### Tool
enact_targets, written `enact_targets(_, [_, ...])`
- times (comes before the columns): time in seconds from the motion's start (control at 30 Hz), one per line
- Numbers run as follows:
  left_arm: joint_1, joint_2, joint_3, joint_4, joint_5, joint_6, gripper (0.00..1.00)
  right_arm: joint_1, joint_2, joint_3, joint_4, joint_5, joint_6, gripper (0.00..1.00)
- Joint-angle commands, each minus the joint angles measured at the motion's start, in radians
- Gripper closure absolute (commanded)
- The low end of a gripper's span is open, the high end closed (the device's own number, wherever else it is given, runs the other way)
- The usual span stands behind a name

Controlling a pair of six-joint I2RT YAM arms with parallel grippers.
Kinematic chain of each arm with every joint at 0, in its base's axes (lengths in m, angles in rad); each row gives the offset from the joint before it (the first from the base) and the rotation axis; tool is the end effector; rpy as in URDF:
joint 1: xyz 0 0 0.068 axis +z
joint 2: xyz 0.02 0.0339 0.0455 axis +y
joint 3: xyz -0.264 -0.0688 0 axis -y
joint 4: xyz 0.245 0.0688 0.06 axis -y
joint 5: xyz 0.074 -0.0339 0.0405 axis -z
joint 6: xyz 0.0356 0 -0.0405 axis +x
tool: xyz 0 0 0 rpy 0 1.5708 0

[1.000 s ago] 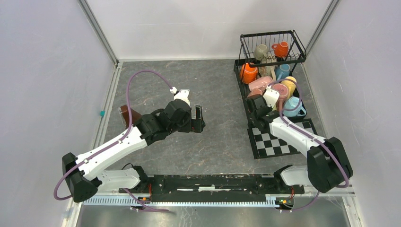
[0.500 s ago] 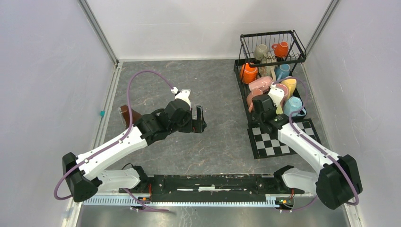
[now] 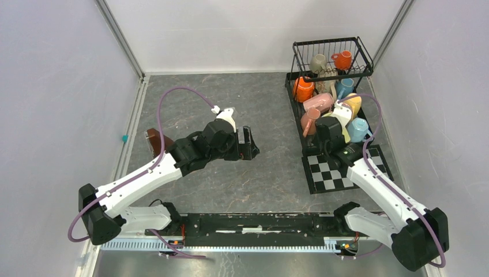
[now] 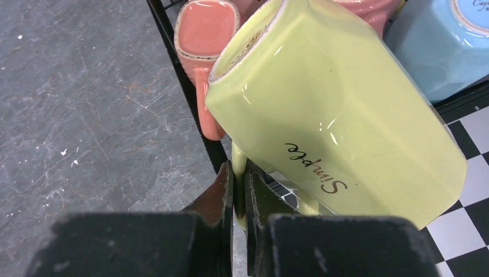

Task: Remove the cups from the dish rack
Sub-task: Unload the cup from the dish rack, then place the cup at the center of the board.

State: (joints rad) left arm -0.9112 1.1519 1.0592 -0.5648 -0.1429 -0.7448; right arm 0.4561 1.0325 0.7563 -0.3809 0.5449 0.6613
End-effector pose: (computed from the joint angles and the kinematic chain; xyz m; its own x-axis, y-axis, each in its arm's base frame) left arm 0.1563 -0.1933 0.3250 -0.7587 -0.1164 -0.6409 0.2704 0.8388 -0.4725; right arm 0.2051 0.0801 0.2673 -0.4378 0.3702 -0.8193 0.3303 0.9138 0.2364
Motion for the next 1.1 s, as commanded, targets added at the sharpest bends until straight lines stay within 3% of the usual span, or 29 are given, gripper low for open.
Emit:
enact_targets(0.0, [0.005,0.011,-0.005,0.080,0.043,-0.065,0.00,-0.005,-0.040,0.017,0.098,-0.013,-0.041,1.00])
enact_targets(0.3, [0.065,-0.006,-0.075,0.210,0.172,-0.176,0.00,-0.015,-0.117,-0.010,0.193,-0.191,0.009,1.00])
enact_targets(0.6, [0.204,-0.028,-0.217,0.537,0.404,-0.471,0.00,-0.015,-0.190,-0.072,0.427,-0.411,0.120,1.00])
enact_targets(0.8, [0.240,0.005,-0.288,0.819,0.433,-0.726,0.00,-0.016,-0.211,-0.110,0.615,-0.526,0.212,1.00])
enact_targets(1.07, [0.255,0.086,-0.309,1.085,0.395,-0.936,0.00,-0.015,-0.170,-0.127,0.920,-0.694,0.404,1.00])
